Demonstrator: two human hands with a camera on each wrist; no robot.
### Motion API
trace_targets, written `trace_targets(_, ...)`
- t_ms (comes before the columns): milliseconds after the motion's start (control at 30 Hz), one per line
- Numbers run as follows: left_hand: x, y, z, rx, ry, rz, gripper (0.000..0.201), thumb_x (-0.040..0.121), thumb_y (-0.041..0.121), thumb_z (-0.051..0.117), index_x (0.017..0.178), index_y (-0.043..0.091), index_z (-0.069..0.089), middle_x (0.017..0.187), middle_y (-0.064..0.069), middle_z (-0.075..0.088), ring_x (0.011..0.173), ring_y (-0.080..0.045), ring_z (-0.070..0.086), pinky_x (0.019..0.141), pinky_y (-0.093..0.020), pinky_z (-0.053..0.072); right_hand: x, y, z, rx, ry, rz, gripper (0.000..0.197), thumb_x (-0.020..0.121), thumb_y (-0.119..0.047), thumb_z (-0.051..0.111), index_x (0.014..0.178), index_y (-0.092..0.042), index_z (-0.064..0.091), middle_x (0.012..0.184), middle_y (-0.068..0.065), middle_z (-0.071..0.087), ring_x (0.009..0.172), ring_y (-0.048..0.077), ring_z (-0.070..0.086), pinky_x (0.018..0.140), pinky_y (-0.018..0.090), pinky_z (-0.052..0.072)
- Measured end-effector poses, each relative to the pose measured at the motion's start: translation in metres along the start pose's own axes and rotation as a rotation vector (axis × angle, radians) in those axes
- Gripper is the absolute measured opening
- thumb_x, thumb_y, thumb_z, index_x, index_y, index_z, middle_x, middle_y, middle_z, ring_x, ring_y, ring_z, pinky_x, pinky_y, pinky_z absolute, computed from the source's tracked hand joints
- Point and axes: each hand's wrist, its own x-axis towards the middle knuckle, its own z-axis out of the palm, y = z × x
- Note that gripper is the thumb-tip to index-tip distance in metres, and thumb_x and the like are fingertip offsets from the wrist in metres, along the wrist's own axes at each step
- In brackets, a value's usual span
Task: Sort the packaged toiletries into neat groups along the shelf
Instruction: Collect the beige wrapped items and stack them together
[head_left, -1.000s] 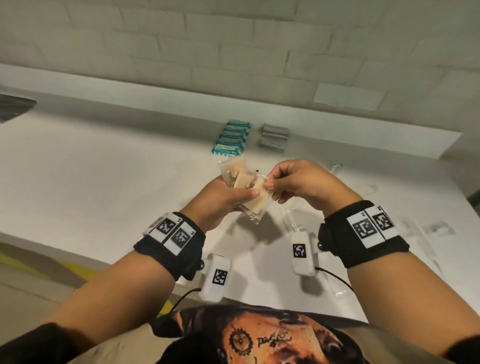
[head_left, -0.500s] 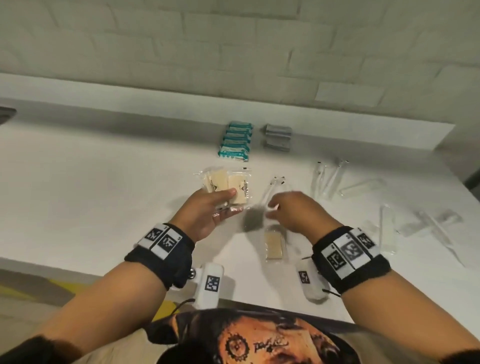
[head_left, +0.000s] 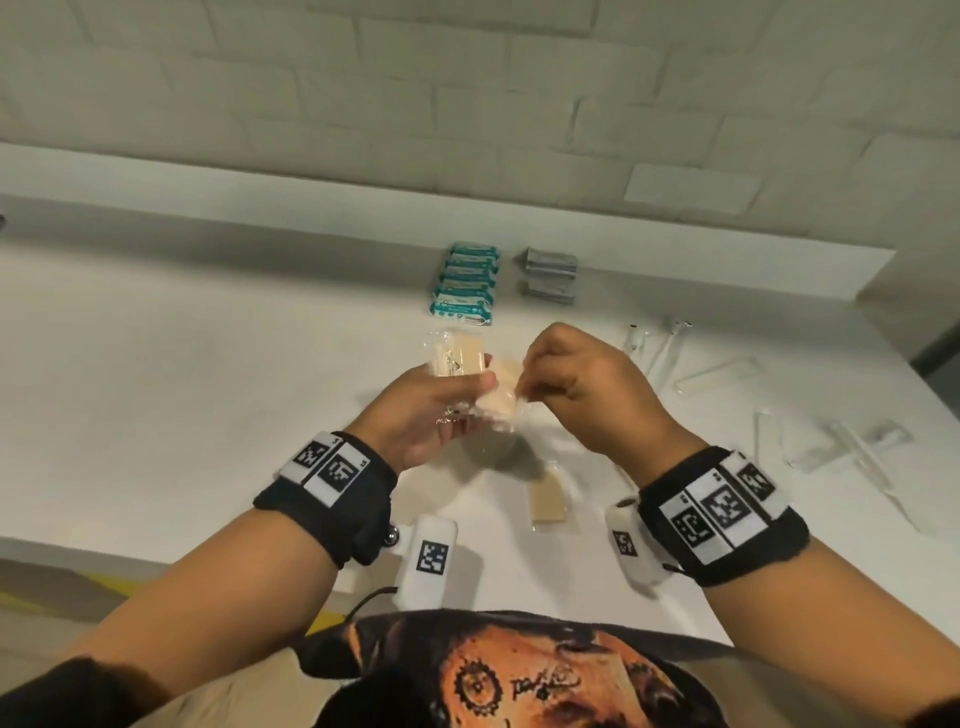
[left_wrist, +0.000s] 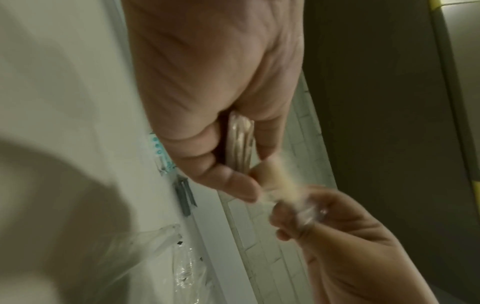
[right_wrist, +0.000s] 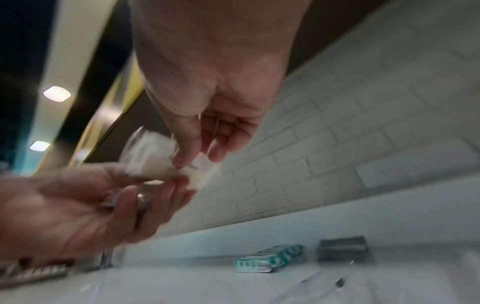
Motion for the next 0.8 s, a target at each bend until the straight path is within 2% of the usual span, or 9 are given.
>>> trace_targets(33, 0.001, 0.000, 0.002, 0.035, 0.007, 0.044, 0.029, 0.086, 0.005, 0.063, 0.113, 0.013, 0.059, 0.097, -0.007, 0.068, 0.088, -0.021, 0.066, 0.069, -0.026, 0.055, 0.000, 0.002, -0.001, 0.035, -0.023, 0.036, 0.014, 0.083, -0.008, 0.070, 0.084, -0.020, 0.078, 0.099, -0.005, 0.062, 0.087, 0.015, 0.061, 0.073, 0.031, 0.052)
trace_targets(100, 0.002, 0.000, 0.007, 0.103, 0.031, 0.114, 0.034, 0.086, -0.001, 0.062, 0.117, 0.010, 0.058, 0.098, -0.006, 0.070, 0.086, -0.020, 0.069, 0.068, -0.026, 0.055, 0.006, 0.004, -0.009, 0.267, 0.008, 0.282, 0.020, 0.088, -0.007, 0.064, 0.096, -0.023, 0.074, 0.105, -0.009, 0.060, 0.089, 0.009, 0.058, 0.079, 0.023, 0.050)
trace_targets(167, 0.004, -0.001, 0.009, 0.179, 0.050, 0.159, 0.038, 0.084, 0.000, 0.066, 0.120, 0.008, 0.058, 0.105, -0.010, 0.072, 0.092, -0.023, 0.071, 0.072, -0.031, 0.057, 0.014, 0.002, -0.016, 0.475, -0.010, 0.483, 0.026, 0.088, -0.015, 0.066, 0.112, -0.026, 0.065, 0.101, -0.009, 0.063, 0.076, 0.009, 0.058, 0.070, 0.021, 0.049)
trace_targets(233, 0.006, -0.001, 0.010, 0.235, 0.071, 0.181, 0.044, 0.082, 0.000, 0.069, 0.123, 0.005, 0.056, 0.110, -0.015, 0.070, 0.095, -0.028, 0.070, 0.073, -0.034, 0.057, 0.021, 0.002, -0.020, 0.498, -0.155, 0.568, 0.026, 0.084, -0.018, 0.072, 0.109, -0.020, 0.066, 0.084, -0.005, 0.067, 0.066, 0.011, 0.059, 0.061, 0.023, 0.049)
trace_targets(367, 0.007, 0.000, 0.011, 0.309, 0.087, 0.213, 0.043, 0.080, -0.001, 0.070, 0.121, 0.002, 0.057, 0.101, -0.012, 0.069, 0.085, -0.021, 0.070, 0.062, -0.023, 0.053, 0.027, 0.004, -0.023, 0.511, -0.265, 0.630, 0.013, 0.078, -0.011, 0.077, 0.088, -0.006, 0.070, 0.069, 0.001, 0.066, 0.058, 0.015, 0.058, 0.059, 0.032, 0.050)
trace_targets(467, 0.007, -0.001, 0.011, 0.360, 0.082, 0.229, 0.042, 0.081, 0.000, 0.070, 0.120, 0.003, 0.057, 0.101, -0.011, 0.069, 0.083, -0.017, 0.069, 0.062, -0.022, 0.053, 0.026, 0.008, -0.027, 0.599, -0.252, 0.639, 0.010, 0.078, -0.011, 0.077, 0.083, -0.005, 0.072, 0.067, 0.001, 0.066, 0.058, 0.014, 0.057, 0.057, 0.028, 0.047)
trace_targets(600, 0.005, -0.001, 0.009, 0.346, 0.084, 0.191, 0.032, 0.084, 0.013, 0.071, 0.113, 0.011, 0.058, 0.102, -0.009, 0.068, 0.086, -0.018, 0.069, 0.072, -0.028, 0.056, 0.029, 0.020, -0.027, 0.080, -0.181, 0.623, 0.008, 0.085, -0.017, 0.067, 0.079, -0.016, 0.072, 0.068, -0.008, 0.061, 0.065, 0.012, 0.056, 0.056, 0.023, 0.039)
trace_targets(700, 0.003, -0.002, 0.004, 0.161, 0.067, 0.129, 0.021, 0.092, 0.011, 0.059, 0.113, 0.010, 0.056, 0.102, -0.009, 0.065, 0.089, -0.023, 0.068, 0.072, -0.028, 0.058, 0.025, 0.025, -0.028, 0.121, -0.257, 0.653, 0.011, 0.089, -0.019, 0.062, 0.081, -0.016, 0.068, 0.073, -0.009, 0.058, 0.069, 0.014, 0.054, 0.056, 0.022, 0.038)
trace_targets(800, 0.003, -0.005, -0.003, 0.010, 0.057, 0.052, 0.022, 0.095, 0.002, 0.047, 0.115, 0.004, 0.054, 0.102, -0.013, 0.065, 0.094, -0.031, 0.067, 0.086, -0.040, 0.055, 0.014, 0.022, -0.023, 0.081, -0.470, 0.582, 0.013, 0.090, -0.019, 0.060, 0.092, -0.010, 0.070, 0.086, -0.002, 0.063, 0.082, 0.018, 0.058, 0.071, 0.029, 0.047)
